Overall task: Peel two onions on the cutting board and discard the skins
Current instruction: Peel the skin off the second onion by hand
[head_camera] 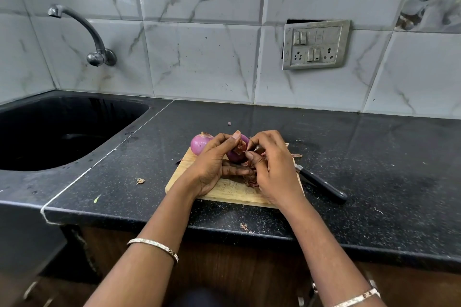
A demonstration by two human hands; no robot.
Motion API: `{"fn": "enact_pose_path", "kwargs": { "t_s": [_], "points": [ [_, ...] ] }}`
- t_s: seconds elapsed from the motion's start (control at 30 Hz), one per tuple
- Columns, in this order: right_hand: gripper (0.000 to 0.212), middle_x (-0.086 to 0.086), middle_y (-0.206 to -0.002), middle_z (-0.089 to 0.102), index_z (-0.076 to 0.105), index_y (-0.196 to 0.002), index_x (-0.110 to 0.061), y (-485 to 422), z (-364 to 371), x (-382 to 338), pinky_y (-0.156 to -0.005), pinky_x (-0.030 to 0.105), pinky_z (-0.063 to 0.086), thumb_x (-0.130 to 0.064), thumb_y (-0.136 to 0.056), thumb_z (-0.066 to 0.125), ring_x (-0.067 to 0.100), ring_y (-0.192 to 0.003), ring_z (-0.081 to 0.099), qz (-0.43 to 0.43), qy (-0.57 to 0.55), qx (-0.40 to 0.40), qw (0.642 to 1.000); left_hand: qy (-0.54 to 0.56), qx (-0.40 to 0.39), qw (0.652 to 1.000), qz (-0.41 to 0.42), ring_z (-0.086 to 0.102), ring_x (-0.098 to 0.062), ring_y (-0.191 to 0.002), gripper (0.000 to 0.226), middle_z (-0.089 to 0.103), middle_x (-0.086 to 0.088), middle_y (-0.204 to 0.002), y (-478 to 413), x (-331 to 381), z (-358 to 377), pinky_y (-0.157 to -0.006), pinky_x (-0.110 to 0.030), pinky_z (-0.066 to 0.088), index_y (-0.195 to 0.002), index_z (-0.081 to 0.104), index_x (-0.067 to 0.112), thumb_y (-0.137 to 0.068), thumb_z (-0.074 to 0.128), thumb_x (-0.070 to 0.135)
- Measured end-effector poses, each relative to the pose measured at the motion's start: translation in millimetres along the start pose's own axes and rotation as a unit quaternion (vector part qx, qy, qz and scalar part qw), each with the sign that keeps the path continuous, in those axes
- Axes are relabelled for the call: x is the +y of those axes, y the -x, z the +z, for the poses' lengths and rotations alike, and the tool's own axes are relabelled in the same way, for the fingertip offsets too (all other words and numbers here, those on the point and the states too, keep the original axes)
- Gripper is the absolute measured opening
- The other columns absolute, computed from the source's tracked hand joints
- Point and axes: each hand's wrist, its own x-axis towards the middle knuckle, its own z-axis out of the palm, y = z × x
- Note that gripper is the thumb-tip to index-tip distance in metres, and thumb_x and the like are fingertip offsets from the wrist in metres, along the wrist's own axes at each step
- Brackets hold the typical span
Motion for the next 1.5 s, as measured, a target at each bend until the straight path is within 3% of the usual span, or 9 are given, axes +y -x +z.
{"fn": "enact_pose_path", "kwargs": {
  "t_s": [0.2, 0.33, 0.4, 0.5, 0.77, 0.97, 1.17, 1.37, 1.5],
  "points": [
    [0.014, -0.005, -0.104, 0.050, 0.056, -0.098, -0.015, 1.3, -1.7, -0.8, -0.077, 0.016, 0.041, -0.002, -0.097, 0.058, 0.008, -0.092, 0.051, 0.015, 0.006, 0.010, 1.000, 0.015, 0.017, 1.000, -0.003, 0.072, -0.024, -0.073, 0.054, 0.062, -0.026, -0.111, -2.8, -0.3, -1.9, -0.052, -0.027, 0.059, -0.129, 0.055, -0.007, -0.099, 0.057, 0.039],
    [0.016, -0.005, -0.100, 0.051, 0.053, -0.097, -0.018, 2.1, -2.9, -1.9, -0.075, 0.010, 0.036, -0.002, -0.098, 0.057, 0.000, -0.091, 0.049, 0.032, 0.000, 0.017, 0.999, -0.001, 0.025, 1.000, -0.006, 0.069, -0.026, -0.062, 0.058, 0.063, -0.029, -0.106, -3.8, -1.7, -3.3, -0.049, -0.027, 0.057, -0.130, 0.052, -0.013, -0.102, 0.054, 0.039],
    [0.013, -0.006, -0.098, 0.054, 0.054, -0.098, -0.017, 2.0, -3.3, -0.8, -0.076, 0.014, 0.038, -0.005, -0.098, 0.058, 0.002, -0.090, 0.051, 0.046, -0.007, 0.030, 0.998, -0.001, 0.029, 1.000, -0.006, 0.069, -0.026, -0.062, 0.056, 0.063, -0.029, -0.105, -4.1, -1.8, -3.6, -0.050, -0.027, 0.057, -0.128, 0.053, -0.013, -0.103, 0.054, 0.038],
    [0.010, -0.009, -0.096, 0.061, 0.056, -0.101, -0.020, 2.0, -5.2, -0.9, -0.076, 0.024, 0.047, -0.013, -0.097, 0.063, 0.005, -0.089, 0.058, 0.066, -0.030, 0.056, 0.996, 0.013, 0.031, 0.999, -0.004, 0.070, -0.025, -0.065, 0.046, 0.061, -0.028, -0.108, -3.5, -1.4, -3.2, -0.051, -0.028, 0.058, -0.123, 0.055, -0.007, -0.104, 0.054, 0.035],
    [0.028, -0.013, -0.084, 0.068, 0.065, -0.109, -0.028, 3.8, -7.4, -8.7, -0.064, 0.006, 0.045, -0.041, -0.087, 0.077, -0.008, -0.083, 0.063, 0.126, -0.057, 0.055, 0.989, 0.001, 0.008, 1.000, 0.008, 0.070, -0.025, -0.090, 0.045, 0.062, -0.020, -0.114, -0.4, 0.7, -1.2, -0.065, -0.035, 0.062, -0.125, 0.055, -0.004, -0.100, 0.056, 0.033],
    [0.017, -0.019, -0.086, 0.072, 0.079, -0.103, -0.023, 2.4, -7.2, -6.4, -0.070, 0.006, 0.048, -0.032, -0.088, 0.078, -0.008, -0.081, 0.066, 0.137, -0.059, 0.065, 0.987, -0.003, 0.002, 1.000, 0.003, 0.071, -0.026, -0.090, 0.030, 0.059, -0.020, -0.112, -0.5, -0.1, -1.8, -0.070, -0.039, 0.064, -0.122, 0.053, 0.005, -0.103, 0.054, 0.027],
    [0.019, -0.008, -0.095, 0.076, 0.080, -0.106, -0.017, 1.8, -6.2, -3.8, -0.087, 0.008, 0.047, -0.021, -0.088, 0.077, -0.003, -0.093, 0.067, 0.124, -0.049, 0.077, 0.988, 0.004, 0.000, 1.000, 0.002, 0.074, -0.021, -0.084, 0.012, 0.059, -0.017, -0.112, -0.5, -1.3, -1.6, -0.067, -0.035, 0.063, -0.105, 0.053, 0.009, -0.103, 0.053, 0.021],
    [0.023, -0.003, -0.093, 0.077, 0.080, -0.108, -0.015, 2.2, -4.9, -1.9, -0.082, 0.000, 0.041, -0.008, -0.087, 0.073, -0.011, -0.088, 0.064, 0.115, -0.024, 0.078, 0.990, 0.010, -0.005, 1.000, 0.000, 0.074, -0.025, -0.080, 0.022, 0.063, -0.018, -0.109, -0.2, 0.2, -0.8, -0.068, -0.035, 0.065, -0.118, 0.051, 0.006, -0.103, 0.053, 0.023],
    [0.020, -0.009, -0.098, 0.076, 0.080, -0.108, -0.018, 2.0, -6.5, -5.8, -0.093, 0.014, 0.050, -0.021, -0.088, 0.075, -0.002, -0.098, 0.067, 0.129, -0.038, 0.073, 0.988, 0.014, -0.002, 1.000, 0.006, 0.074, -0.021, -0.083, 0.020, 0.062, -0.016, -0.109, 0.1, -0.4, -1.1, -0.071, -0.038, 0.065, -0.112, 0.054, 0.007, -0.103, 0.054, 0.025]
  ]
}}
